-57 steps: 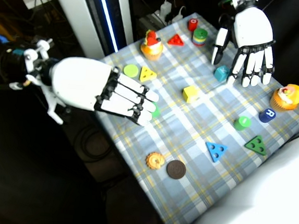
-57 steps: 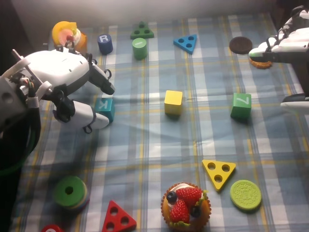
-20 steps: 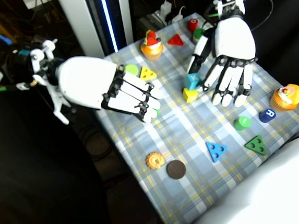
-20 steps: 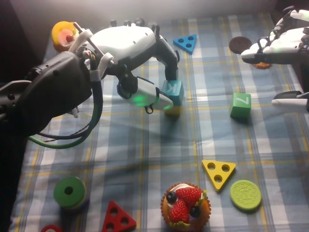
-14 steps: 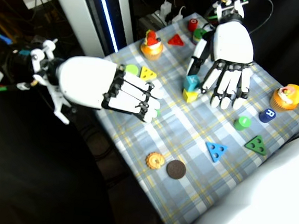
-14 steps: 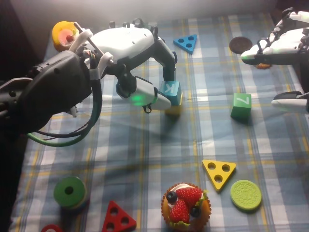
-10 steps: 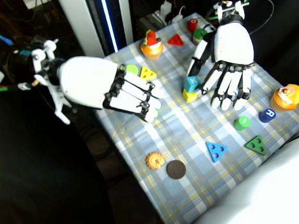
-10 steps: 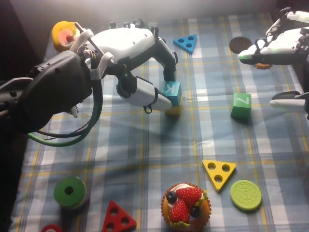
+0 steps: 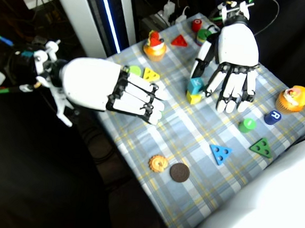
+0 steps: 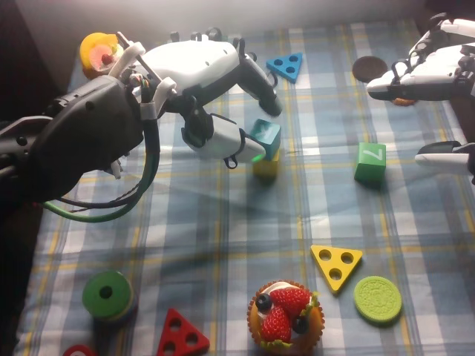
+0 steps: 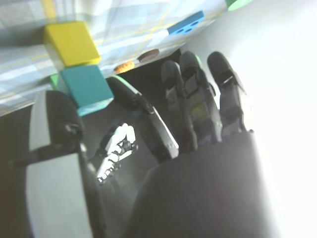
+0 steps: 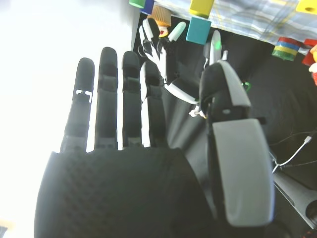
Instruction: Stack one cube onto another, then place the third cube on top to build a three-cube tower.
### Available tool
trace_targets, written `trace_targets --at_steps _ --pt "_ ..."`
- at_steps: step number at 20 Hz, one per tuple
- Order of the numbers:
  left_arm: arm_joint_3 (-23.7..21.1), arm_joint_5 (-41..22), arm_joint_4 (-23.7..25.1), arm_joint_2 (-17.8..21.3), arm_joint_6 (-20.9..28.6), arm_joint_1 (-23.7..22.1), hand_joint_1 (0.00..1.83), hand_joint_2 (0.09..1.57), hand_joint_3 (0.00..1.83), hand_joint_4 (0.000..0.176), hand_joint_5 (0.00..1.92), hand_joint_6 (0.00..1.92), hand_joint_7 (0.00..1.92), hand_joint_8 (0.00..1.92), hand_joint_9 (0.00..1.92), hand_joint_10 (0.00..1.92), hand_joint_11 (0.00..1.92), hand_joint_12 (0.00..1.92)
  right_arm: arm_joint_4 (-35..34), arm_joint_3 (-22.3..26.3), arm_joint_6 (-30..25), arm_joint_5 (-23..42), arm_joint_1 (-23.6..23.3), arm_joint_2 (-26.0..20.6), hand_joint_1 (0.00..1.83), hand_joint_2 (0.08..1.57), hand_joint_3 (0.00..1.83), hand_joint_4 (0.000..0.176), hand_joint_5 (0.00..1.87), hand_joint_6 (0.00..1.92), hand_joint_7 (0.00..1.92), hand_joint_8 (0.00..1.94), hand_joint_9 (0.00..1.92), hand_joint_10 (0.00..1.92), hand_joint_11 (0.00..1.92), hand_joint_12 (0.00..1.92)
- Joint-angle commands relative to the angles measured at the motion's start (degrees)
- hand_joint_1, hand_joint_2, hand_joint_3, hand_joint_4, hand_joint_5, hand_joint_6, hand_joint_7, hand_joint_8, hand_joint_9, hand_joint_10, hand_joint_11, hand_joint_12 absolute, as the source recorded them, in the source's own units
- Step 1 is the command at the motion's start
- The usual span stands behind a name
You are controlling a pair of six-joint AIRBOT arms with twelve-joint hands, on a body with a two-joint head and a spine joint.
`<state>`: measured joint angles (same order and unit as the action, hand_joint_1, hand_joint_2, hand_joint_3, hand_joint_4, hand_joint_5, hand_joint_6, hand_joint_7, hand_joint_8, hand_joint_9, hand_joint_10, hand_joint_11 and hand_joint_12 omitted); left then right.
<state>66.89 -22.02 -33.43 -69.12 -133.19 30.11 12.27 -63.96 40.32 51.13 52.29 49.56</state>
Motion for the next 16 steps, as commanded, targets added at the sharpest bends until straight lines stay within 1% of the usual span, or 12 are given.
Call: trace_targets --at_steps 1,2,4,5,6,7,8,10,11,14,15,16 --pt "0.15 -5.52 0.97 -0.21 0.25 -0.85 0.97 0.96 0.0 0.152 0.85 0.01 0.55 0.0 0.47 0.0 0.0 0.82 -1.6 -0.33 -0.46 6.45 -0.92 0.12 0.66 1.2 0.0 0.0 0.46 0.0 0.56 0.0 0.53 0.0 0.06 0.95" --pt "0.11 -5.56 0.97 -0.21 0.25 -0.85 0.97 0.95 0.0 0.152 0.83 0.0 0.54 0.0 0.46 0.0 0.0 0.81 -1.6 -0.33 -0.5 6.45 -0.92 0.12 0.65 1.2 0.0 0.0 0.46 0.0 0.56 0.0 0.52 0.0 0.06 0.94" --pt "0.03 -5.62 0.95 -0.19 0.25 -0.84 0.98 0.95 0.0 0.139 0.82 0.0 0.54 0.0 0.46 0.0 0.0 0.81 -1.6 -0.33 -0.53 6.45 -0.92 0.12 0.65 1.21 0.0 0.0 0.46 0.0 0.55 0.0 0.51 0.0 0.05 0.9" --pt "-0.08 -5.8 0.84 -0.14 0.25 -0.81 0.98 0.95 0.0 0.144 0.79 0.0 0.54 0.0 0.46 0.0 0.0 0.79 -1.6 -0.33 -0.57 6.45 -0.92 0.12 0.66 1.2 0.0 0.0 0.46 0.0 0.55 0.0 0.52 0.0 0.07 0.91" --pt "-0.37 -6.22 0.67 0.02 0.25 -0.63 0.99 0.93 0.0 0.152 0.7 0.0 0.51 0.0 0.46 0.0 0.0 0.81 -1.6 -0.32 -0.65 6.45 -0.92 0.12 0.67 1.2 0.0 0.0 0.46 0.0 0.55 0.0 0.52 0.0 0.07 0.9" --pt "-0.96 -7.02 0.62 0.33 0.25 -0.34 0.97 0.92 0.0 0.166 0.6 0.0 0.47 0.0 0.44 0.0 0.0 0.81 -1.61 -0.32 -0.72 6.45 -0.92 0.2 0.64 1.2 0.0 0.0 0.45 0.0 0.55 0.0 0.52 0.0 0.08 0.91" --pt "-1.97 -8.33 0.63 0.9 0.29 0.16 0.9 0.9 0.0 0.173 0.45 0.0 0.43 0.0 0.42 0.0 0.0 0.81 -1.61 -0.33 -0.72 6.45 -1.0 0.38 0.65 1.19 0.0 0.0 0.45 0.0 0.54 0.0 0.52 0.0 0.07 0.94" --pt "-3.93 -11.07 2.0 2.32 1.74 0.93 0.85 0.85 0.0 0.176 0.26 0.0 0.37 0.0 0.36 0.0 0.0 0.66 -1.61 -0.49 -0.72 6.41 -1.28 1.02 0.71 1.17 0.0 0.0 0.44 0.0 0.51 0.0 0.48 0.0 0.01 0.98" --pt "-5.39 -13.12 3.5 3.67 4.05 1.53 0.83 0.84 0.0 0.176 0.17 0.0 0.3 0.0 0.29 0.0 0.0 0.54 -1.61 -0.85 -0.72 5.78 -1.72 1.85 0.7 1.15 0.0 0.0 0.43 0.0 0.5 0.0 0.46 0.0 0.0 0.98" --pt "-7.87 -17.76 7.71 7.17 14.56 3.27 0.84 0.84 0.0 0.176 0.13 0.0 0.21 0.0 0.18 0.0 0.0 0.2 -1.17 -2.54 -0.72 2.44 -3.33 4.31 0.71 1.1 0.0 0.0 0.42 0.0 0.49 0.0 0.44 0.0 0.0 0.98" --pt "-8.55 -19.14 9.05 8.26 17.77 3.86 0.77 0.84 0.0 0.176 0.08 0.0 0.17 0.0 0.14 0.0 0.0 0.12 -1.17 -3.08 -0.72 1.37 -3.79 5.04 0.7 1.06 0.0 0.0 0.43 0.0 0.49 0.0 0.44 0.0 0.0 0.99" --pt "-9.5 -20.8 10.35 9.53 21.03 4.53 0.71 0.84 0.0 0.176 0.06 0.0 0.16 0.0 0.13 0.0 0.01 0.11 -1.19 -3.6 -0.72 0.31 -4.14 5.73 0.7 1.03 0.0 0.0 0.43 0.0 0.49 0.0 0.45 0.0 0.0 1.01"
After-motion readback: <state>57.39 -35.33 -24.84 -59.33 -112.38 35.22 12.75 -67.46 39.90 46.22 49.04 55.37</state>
